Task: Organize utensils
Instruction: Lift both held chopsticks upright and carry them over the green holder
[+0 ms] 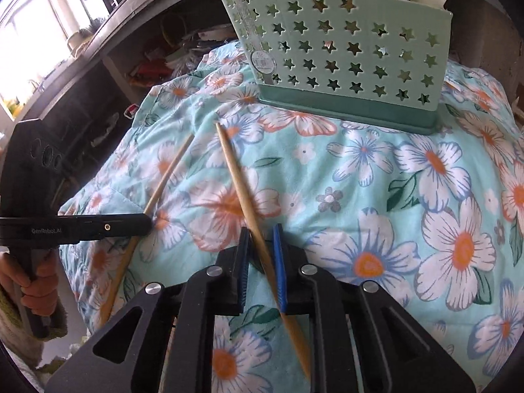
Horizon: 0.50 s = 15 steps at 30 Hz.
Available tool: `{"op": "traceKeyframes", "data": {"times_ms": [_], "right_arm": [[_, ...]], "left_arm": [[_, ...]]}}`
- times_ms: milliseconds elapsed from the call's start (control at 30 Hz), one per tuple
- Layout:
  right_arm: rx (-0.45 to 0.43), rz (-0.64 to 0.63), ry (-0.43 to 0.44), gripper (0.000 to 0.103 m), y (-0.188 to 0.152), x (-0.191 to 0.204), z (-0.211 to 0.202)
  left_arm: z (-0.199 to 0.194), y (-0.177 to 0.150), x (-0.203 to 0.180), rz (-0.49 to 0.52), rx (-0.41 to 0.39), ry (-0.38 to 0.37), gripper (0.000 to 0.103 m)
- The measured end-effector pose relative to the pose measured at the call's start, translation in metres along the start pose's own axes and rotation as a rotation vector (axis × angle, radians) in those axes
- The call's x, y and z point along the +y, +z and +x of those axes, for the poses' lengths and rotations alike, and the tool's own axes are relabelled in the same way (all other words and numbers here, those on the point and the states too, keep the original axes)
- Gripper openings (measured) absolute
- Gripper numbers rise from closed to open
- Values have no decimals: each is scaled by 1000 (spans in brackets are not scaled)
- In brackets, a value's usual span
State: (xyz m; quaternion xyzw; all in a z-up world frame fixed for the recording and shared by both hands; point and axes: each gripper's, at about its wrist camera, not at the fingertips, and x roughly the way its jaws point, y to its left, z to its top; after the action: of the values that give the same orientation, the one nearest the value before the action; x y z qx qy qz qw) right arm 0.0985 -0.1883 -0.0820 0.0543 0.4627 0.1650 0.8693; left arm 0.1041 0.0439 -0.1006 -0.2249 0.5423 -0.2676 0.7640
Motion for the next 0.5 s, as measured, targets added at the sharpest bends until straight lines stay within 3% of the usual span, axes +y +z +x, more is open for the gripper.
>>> {"op": "traceKeyframes", "data": {"times_ms": [200, 300, 500], "right_arm": [[11, 146, -21, 7, -33, -34, -32], [36, 210, 13, 7, -52, -48, -45], [52, 253, 53, 9, -49, -58, -44]], "left_arm": [[2, -4, -7, -15, 25, -12, 7], [1, -3, -11, 11, 30, 18, 8], [6, 9, -23, 75, 15, 92, 18]]}}
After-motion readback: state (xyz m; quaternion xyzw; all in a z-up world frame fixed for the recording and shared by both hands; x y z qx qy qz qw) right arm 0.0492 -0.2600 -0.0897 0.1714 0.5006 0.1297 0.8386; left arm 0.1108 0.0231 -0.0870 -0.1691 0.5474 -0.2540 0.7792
